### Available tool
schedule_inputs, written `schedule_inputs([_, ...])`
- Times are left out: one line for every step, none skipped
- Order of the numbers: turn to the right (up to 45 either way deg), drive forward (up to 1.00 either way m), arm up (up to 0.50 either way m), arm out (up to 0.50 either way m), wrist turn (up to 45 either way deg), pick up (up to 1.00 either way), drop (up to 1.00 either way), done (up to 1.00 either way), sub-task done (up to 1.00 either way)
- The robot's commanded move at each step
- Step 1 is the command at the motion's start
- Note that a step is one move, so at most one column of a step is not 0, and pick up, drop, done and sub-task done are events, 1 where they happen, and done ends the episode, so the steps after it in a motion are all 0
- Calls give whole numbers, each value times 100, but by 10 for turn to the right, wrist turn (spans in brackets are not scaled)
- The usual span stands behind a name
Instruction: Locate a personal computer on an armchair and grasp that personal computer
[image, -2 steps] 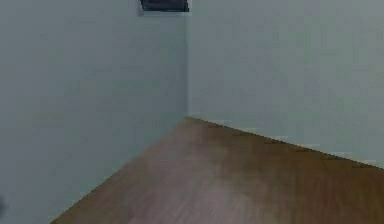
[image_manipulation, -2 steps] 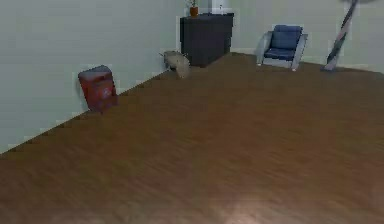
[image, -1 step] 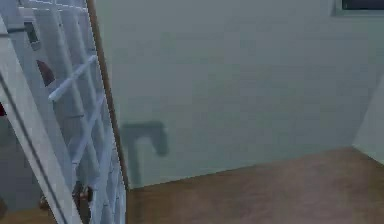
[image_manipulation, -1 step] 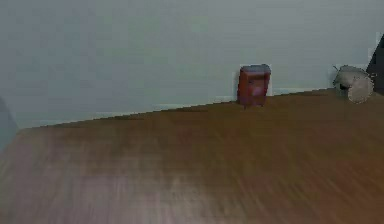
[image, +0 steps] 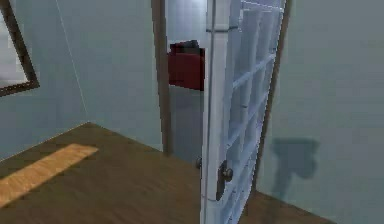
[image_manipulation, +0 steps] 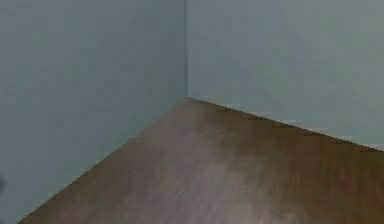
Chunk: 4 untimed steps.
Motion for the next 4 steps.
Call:
schedule_inputs([-270, 0, 0, 0, 0, 0, 0, 0, 0])
schedule_inputs([0, 50, 0, 0, 0, 0, 0, 0, 0])
schedule_inputs([90, 0, 0, 0, 0, 0, 0, 0, 0])
schedule_inputs([0, 25, 0, 0, 0, 0, 0, 0, 0])
